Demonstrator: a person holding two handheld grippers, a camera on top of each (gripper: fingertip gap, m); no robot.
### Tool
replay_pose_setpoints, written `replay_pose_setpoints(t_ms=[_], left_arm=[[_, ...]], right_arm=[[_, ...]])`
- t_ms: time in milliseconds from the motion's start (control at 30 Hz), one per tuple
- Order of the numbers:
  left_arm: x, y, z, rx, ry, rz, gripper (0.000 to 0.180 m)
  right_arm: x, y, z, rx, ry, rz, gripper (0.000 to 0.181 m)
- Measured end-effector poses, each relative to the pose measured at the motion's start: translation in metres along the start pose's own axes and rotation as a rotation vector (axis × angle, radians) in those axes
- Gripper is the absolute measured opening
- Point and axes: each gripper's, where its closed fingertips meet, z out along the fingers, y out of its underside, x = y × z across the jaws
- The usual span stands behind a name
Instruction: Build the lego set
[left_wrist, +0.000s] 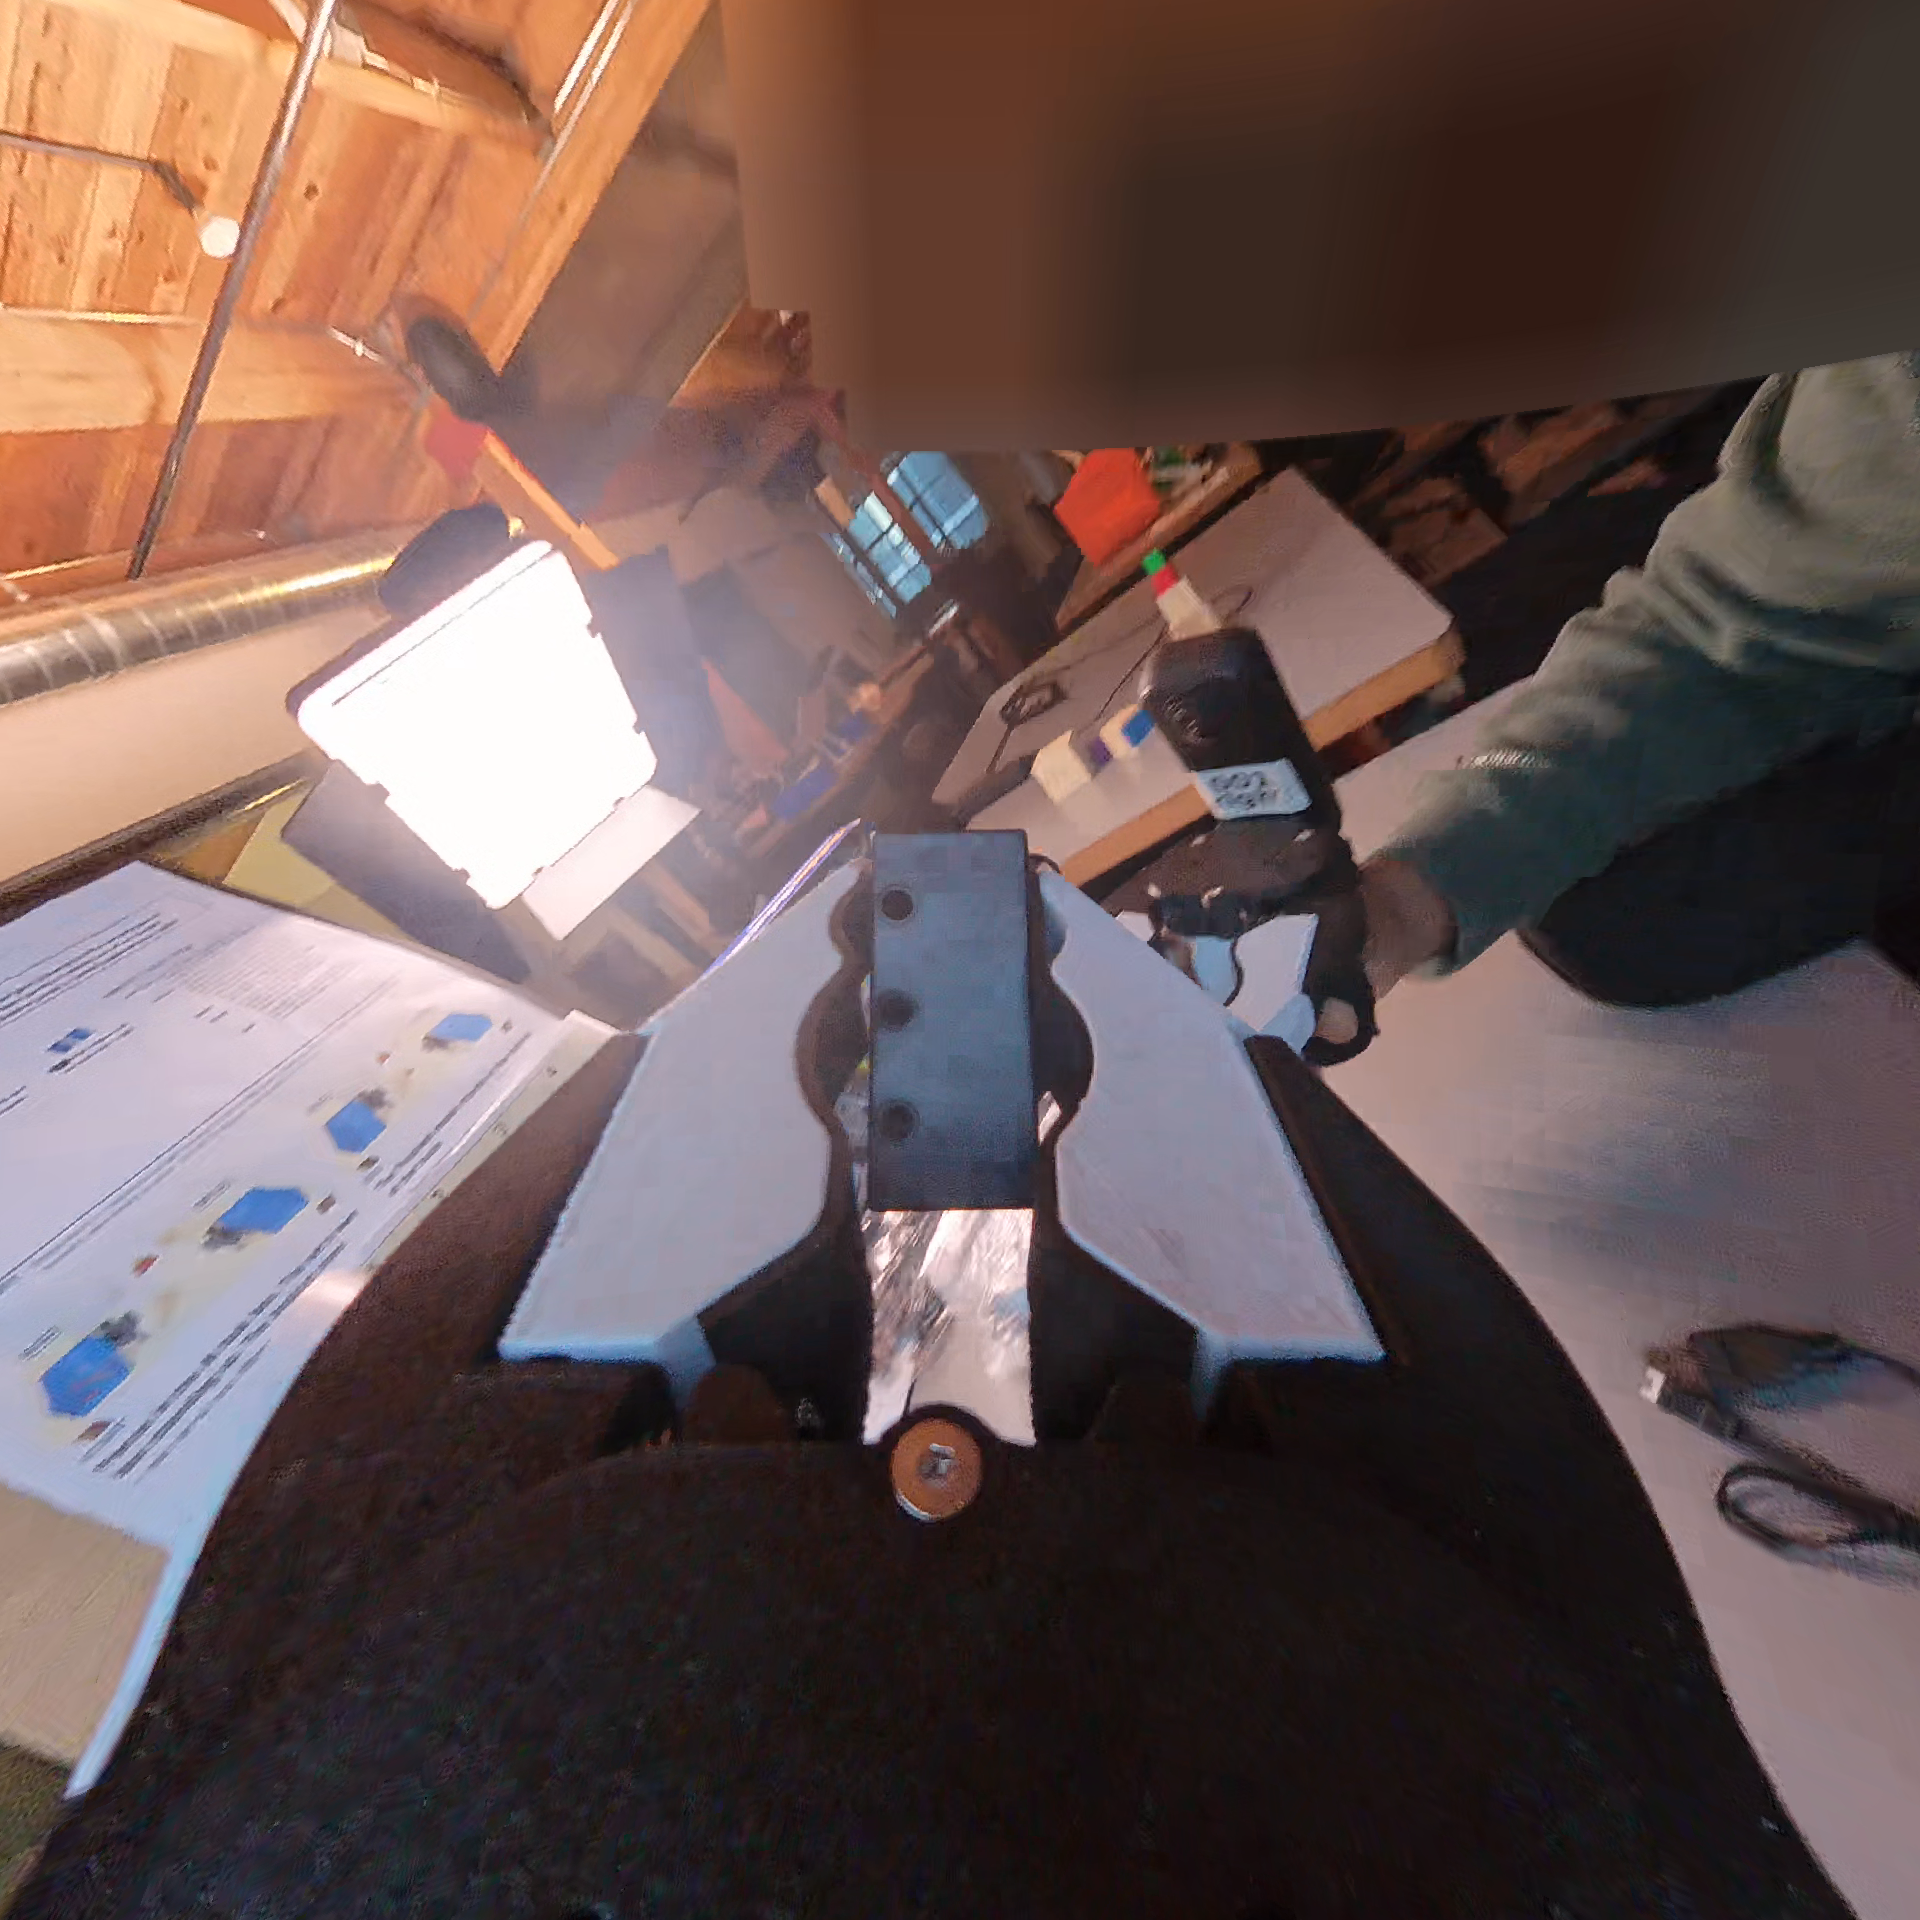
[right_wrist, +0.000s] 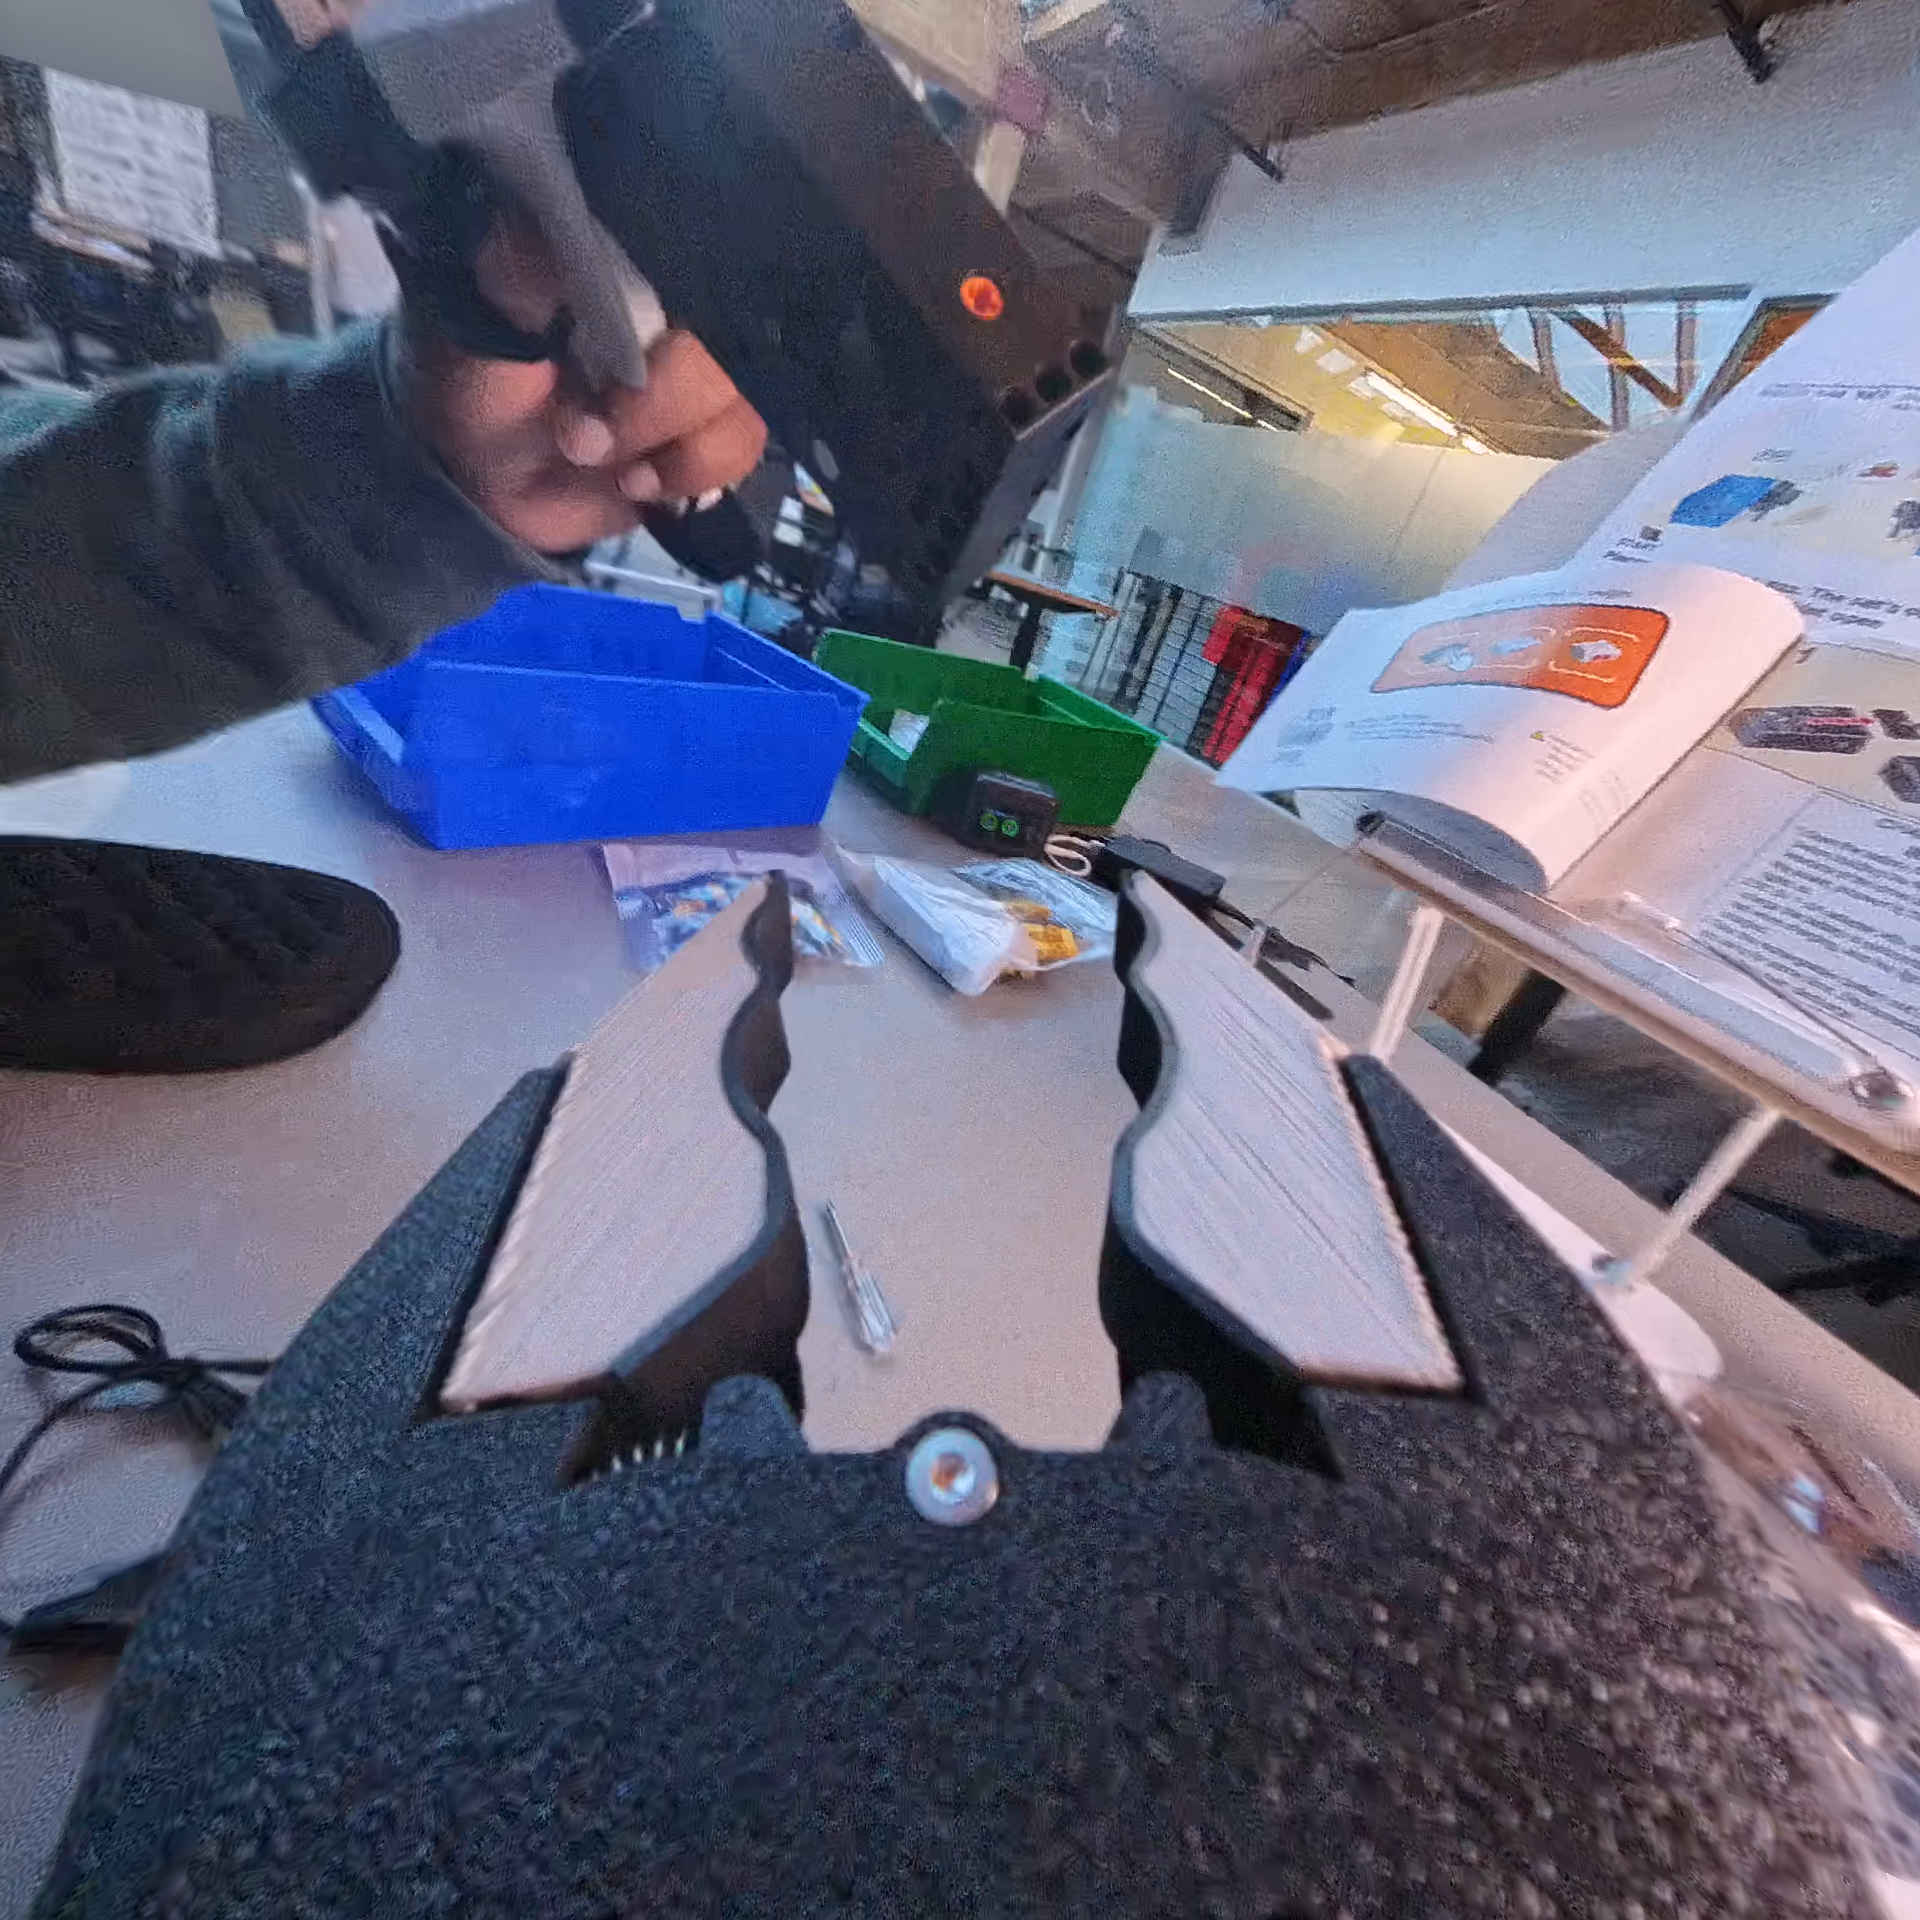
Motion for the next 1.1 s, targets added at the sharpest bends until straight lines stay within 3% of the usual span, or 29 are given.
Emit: replay_pose_setpoints(t_ms=[100, 200, 267, 533, 700, 767, 867, 933, 1100], left_arm=[[0.01, -0.02, 0.01, 0.113, 0.047, -0.045, 0.026], [0.018, -0.026, 0.019, 0.147, 0.077, -0.05, 0.026], [0.019, -0.027, 0.019, 0.151, 0.095, -0.07, 0.026], [0.022, 0.017, 0.023, -0.19, 0.148, 0.017, 0.031], [0.01, 0.038, 0.021, -0.4, 0.11, 0.171, 0.028], [0.0, 0.034, 0.02, -0.441, 0.063, 0.283, 0.026], [-0.018, 0.027, 0.019, -0.452, 0.0, 0.371, 0.026], [-0.02, 0.023, 0.02, -0.439, -0.005, 0.396, 0.026], [-0.024, 0.022, 0.027, -0.447, -0.022, 0.443, 0.026]], right_arm=[[-0.004, -0.042, 0.005, 0.126, -0.084, 0.102, 0.067], [-0.014, -0.07, 0.002, 0.195, -0.202, 0.09, 0.04], [-0.007, -0.071, -0.002, 0.172, -0.167, 0.03, 0.024], [0.005, -0.08, -0.022, 0.205, -0.087, -0.132, 0.017], [0.01, -0.089, -0.025, 0.223, -0.017, -0.229, 0.014], [0.016, -0.093, -0.028, 0.234, 0.044, -0.261, 0.0], [0.031, -0.101, -0.034, 0.269, 0.107, -0.192, 0.002], [0.037, -0.095, -0.033, 0.243, 0.112, -0.17, 0.012], [0.047, -0.064, -0.024, 0.161, 0.135, -0.133, 0.012]])
